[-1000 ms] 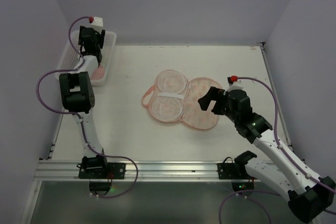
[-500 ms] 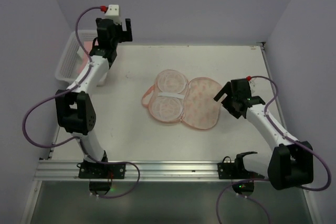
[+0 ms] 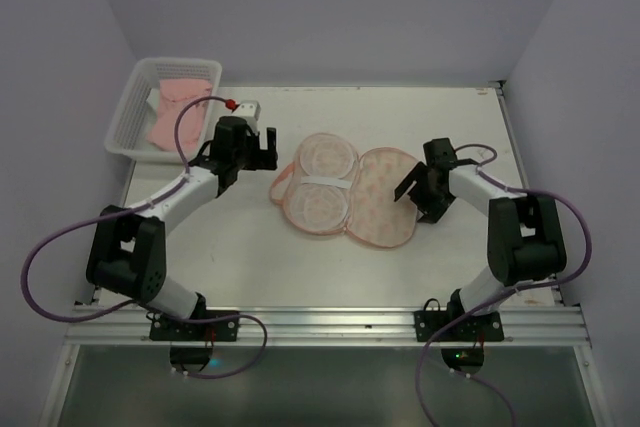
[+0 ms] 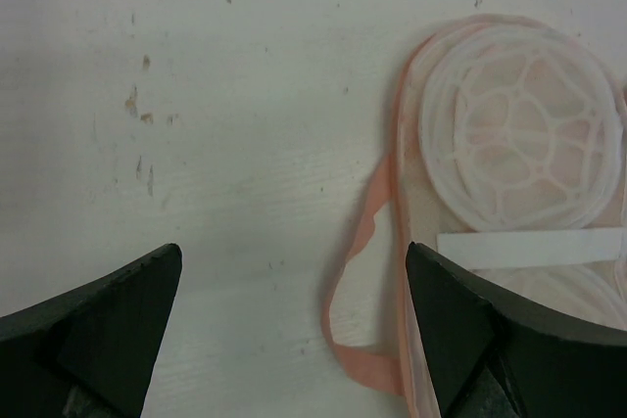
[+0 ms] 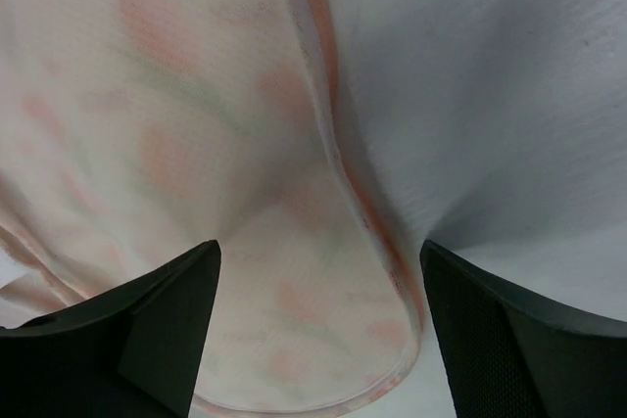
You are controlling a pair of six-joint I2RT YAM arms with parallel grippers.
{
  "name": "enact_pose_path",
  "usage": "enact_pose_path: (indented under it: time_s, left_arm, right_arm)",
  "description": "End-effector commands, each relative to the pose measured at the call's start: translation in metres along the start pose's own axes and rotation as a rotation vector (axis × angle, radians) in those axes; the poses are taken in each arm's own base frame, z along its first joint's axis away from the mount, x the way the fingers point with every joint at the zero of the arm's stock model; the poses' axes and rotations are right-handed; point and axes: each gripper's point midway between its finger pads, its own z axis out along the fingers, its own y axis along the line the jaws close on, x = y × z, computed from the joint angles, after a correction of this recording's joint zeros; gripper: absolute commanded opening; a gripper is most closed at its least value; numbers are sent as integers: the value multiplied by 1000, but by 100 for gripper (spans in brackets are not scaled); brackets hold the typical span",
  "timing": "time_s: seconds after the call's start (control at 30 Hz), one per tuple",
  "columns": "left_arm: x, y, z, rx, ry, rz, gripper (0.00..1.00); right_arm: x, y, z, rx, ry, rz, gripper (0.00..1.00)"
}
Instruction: Unzip the laundry bag and remove the bra
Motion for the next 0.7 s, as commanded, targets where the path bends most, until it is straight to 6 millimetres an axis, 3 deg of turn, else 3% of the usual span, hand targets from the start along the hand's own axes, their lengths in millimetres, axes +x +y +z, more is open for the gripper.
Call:
enact_pose_path:
  time_s: [0.0,0.17,0.2,0.27,0.3,0.43,0.53,0.67]
  left_arm:
    - [-14,-2,-29,6,-65,-38,100]
    - [-7,3,-47,-5,-78,-39,100]
    - [-3,5,-48,-13,-75,-39,100]
    - [-3,6,-52,-16,-79,-36,100]
    - [-3,6,-52,-16,-77,-35,100]
    - [-3,5,-54,-9,-76,-30,100]
    - [-8,4,-57,-6,-83,-26,100]
    - [-17,0,-65,6,-85,-25,100]
  right_arm:
    - [-1,21,0,-56,47,10,82]
    - [-2,24,0,-47,58,-1,53]
    - [-2,24,0,-46,61,-6,36]
    - [-1,25,0,-49,64,-12,18]
    - [0,25,0,-54,70,-13,2]
    - [-3,24,-4,-59,46,-46,0]
    - [-17,23,-23,-61,-38,-99,0]
    - [-47,24,-67,-50,-184,-194,0]
